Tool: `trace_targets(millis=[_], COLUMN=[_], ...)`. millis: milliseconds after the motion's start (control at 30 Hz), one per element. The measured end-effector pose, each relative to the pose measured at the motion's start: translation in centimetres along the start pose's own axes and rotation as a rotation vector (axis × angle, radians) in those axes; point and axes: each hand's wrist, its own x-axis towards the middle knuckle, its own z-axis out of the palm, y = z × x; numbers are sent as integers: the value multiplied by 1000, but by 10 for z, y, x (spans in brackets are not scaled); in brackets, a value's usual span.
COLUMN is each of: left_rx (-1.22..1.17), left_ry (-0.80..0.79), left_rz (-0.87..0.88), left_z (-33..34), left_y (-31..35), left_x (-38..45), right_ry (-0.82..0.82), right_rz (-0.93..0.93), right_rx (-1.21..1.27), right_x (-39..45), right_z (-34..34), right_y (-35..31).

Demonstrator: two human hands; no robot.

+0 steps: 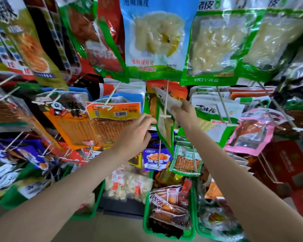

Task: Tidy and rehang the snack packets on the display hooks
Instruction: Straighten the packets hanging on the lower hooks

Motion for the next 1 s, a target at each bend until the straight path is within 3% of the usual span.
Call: trace_targets(millis=[67,133,233,367,500,700,833,1000], left_rx=[3,31,-6,-162,-345,-567,-717,-726], left_ry=[24,29,56,139,68,-109,-81,-3], left_rz=[40,80,100,1,-146,-234,-361,-463], left_z=[-2,1,12,28,40,45,52,64], left_y=[4,10,28,56,78,108,112,110], left_x=[-3,-5,-4,-2,14,66,76,84], right_ry=[1,24,1,104,208,335,321,325], right_rz=[65,86,83,142,168,63,78,95], right_rx=[273,374,318,381,441,345,308,222], right_x=[-23,-40,-55,-71,-82,-70,-67,-60], right_z=[-8,-21,-42,-74,-109,-139,-144,-140], right_y=[2,8,17,26,35,38,42,39])
